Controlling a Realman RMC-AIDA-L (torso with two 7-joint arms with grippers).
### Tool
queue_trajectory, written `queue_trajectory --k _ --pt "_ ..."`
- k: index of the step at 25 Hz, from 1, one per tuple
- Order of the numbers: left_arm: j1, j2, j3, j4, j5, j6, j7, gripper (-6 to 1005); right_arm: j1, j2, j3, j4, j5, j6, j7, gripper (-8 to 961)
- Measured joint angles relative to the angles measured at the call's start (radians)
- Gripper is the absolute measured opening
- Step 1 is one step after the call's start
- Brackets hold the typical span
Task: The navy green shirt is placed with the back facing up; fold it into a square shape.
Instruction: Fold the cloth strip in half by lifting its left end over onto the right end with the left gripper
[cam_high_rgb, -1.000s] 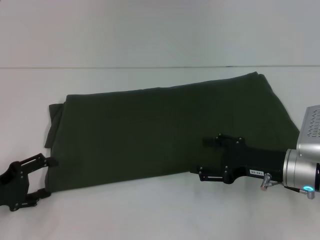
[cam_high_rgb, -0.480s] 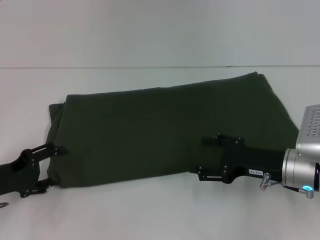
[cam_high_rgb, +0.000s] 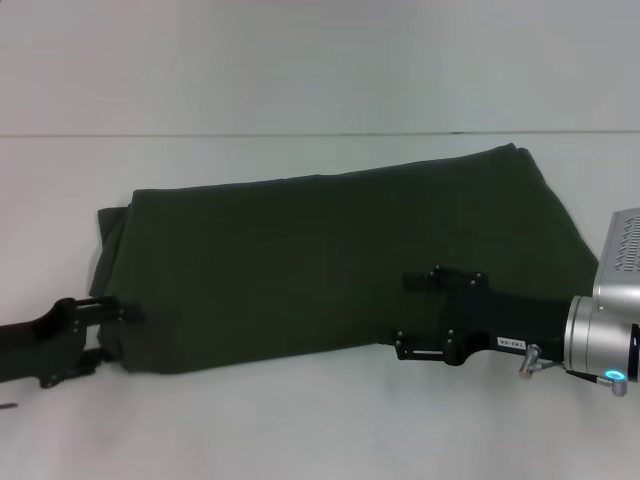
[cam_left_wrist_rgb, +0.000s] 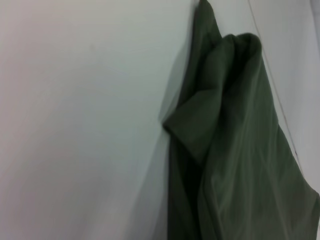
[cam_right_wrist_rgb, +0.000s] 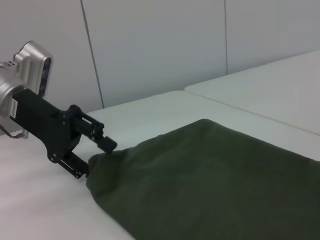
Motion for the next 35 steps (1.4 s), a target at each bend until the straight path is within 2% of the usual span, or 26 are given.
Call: queue_trajectory --k 5,7,13,18,29,35 --pt "0.006 -0.006 -0.002 0.012 -0.033 -0.005 0.034 824 0.002 0.000 0.000 -0.001 0.001 0.000 0.000 916" --pt "0.007 -0.005 0.001 0.011 -0.033 -0.006 0.034 568 0.002 0.000 0.000 -0.001 0.001 0.000 0.000 916" --pt "0.008 -0.004 0.003 0.009 -0.028 -0.012 0.036 310 0.004 0.000 0.000 -0.001 0.001 0.000 0.000 916" --pt "0.007 -0.004 0.004 0.011 -0.027 -0.020 0.038 56 0.006 0.000 0.001 -0.001 0.001 0.000 0.000 916" --pt "0.013 0.003 0.003 0.014 -0.026 -0.023 0.044 3 0.007 0.000 0.011 -0.002 0.001 0.001 0.000 916" --pt "0.043 0.023 -0.006 0.048 -0.025 -0.022 0.057 4 0.009 0.000 0.013 -0.006 0.011 0.001 0.000 916"
